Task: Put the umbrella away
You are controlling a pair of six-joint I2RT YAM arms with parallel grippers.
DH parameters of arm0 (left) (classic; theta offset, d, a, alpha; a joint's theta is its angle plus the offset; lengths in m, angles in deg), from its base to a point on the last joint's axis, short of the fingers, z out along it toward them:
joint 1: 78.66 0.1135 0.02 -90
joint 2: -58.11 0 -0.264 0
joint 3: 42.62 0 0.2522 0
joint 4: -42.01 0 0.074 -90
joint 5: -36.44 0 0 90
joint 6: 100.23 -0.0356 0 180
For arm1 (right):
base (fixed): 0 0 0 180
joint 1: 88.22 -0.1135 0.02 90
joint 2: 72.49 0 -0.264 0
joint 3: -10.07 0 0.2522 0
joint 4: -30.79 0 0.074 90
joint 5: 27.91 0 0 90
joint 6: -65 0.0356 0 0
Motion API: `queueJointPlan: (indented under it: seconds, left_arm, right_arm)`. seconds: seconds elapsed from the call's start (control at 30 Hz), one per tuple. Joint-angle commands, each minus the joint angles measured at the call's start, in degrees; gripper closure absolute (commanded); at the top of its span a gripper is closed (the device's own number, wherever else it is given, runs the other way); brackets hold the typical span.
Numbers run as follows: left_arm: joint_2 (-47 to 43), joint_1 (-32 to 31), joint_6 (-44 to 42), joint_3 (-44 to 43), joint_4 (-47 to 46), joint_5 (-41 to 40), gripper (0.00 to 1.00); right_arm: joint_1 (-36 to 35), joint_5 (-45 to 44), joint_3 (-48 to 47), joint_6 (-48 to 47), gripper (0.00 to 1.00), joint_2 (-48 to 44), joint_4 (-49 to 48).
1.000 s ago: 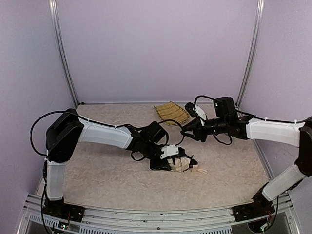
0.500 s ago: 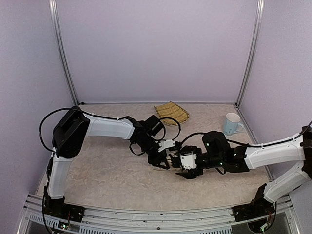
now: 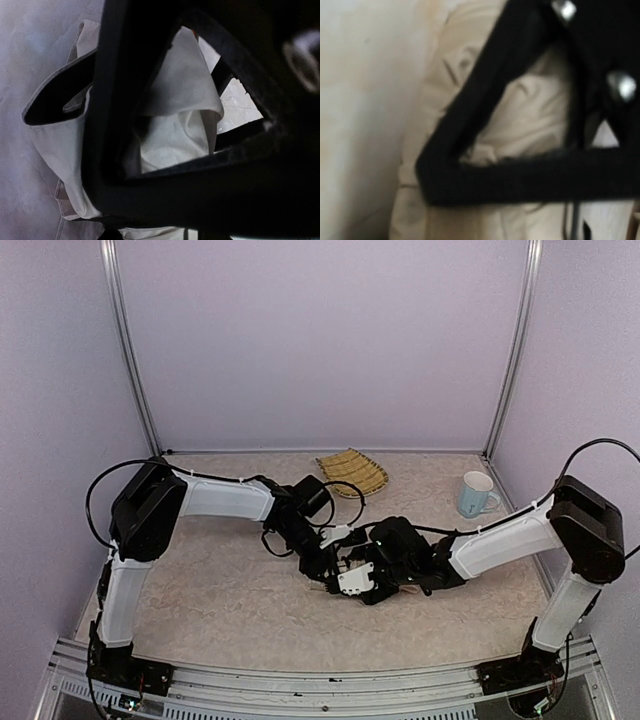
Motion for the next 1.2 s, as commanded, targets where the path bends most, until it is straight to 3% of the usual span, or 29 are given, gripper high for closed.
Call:
queueJointPlan:
  seconds: [0.0,0.07,0.2,0.27,0.37,0.5,0.53,0.63,0.7,0.97,1.07,1.17]
  left_arm:
    - [8.7,0.3,-1.2,5.4,17.7,-7.8,1.0]
    - [8.9,0.3,-1.9,5.3,18.2,-7.0,1.0]
    - [8.9,0.4,-2.7,5.5,18.3,-6.0,1.0]
    - [8.3,0.4,-3.2,5.7,17.6,-5.8,0.95]
    - [5.4,0.7,-3.0,6.3,13.5,-5.8,0.72]
    - [-1.8,2.7,0.6,9.3,0.9,-2.8,0.51]
    - [-3.9,3.5,1.6,10.9,-3.4,-2.0,0.37]
    - [-10.6,5.7,4.5,17.1,-15.5,0.5,0.31]
    - [-15.1,6.7,6.2,22.4,-24.6,0.9,0.06]
    - [-34.2,9.6,12.5,43.1,-53.3,-5.7,0.04]
    - [-41.6,8.0,8.3,51.2,-59.2,-8.8,0.08]
    - [-45.9,2.5,0.7,55.2,-58.0,-17.0,0.16]
  right_arm:
    - [-0.3,-5.8,-2.2,-0.4,0.25,5.0,3.5]
    - [-0.1,-6.3,-2.2,-0.4,0.34,6.0,3.6]
    - [0.3,-7.2,-2.7,0.9,0.63,7.2,5.8]
    - [0.4,-6.1,-3.4,1.9,0.72,7.3,8.4]
    - [0.4,-3.6,-4.1,3.3,0.81,7.4,11.3]
    - [1.0,0.1,-5.7,6.0,0.87,8.4,14.6]
    - [1.2,1.0,-6.2,6.7,0.88,8.9,15.7]
    - [1.7,2.9,-7.4,8.3,0.9,10.3,18.4]
    - [1.9,3.9,-8.0,9.2,0.91,10.8,20.1]
    - [5.3,17.5,-13.8,14.7,0.93,12.5,30.3]
    - [7.0,22.4,-17.8,17.1,0.93,14.8,35.8]
    - [8.3,25.5,-20.9,18.1,0.94,17.3,40.0]
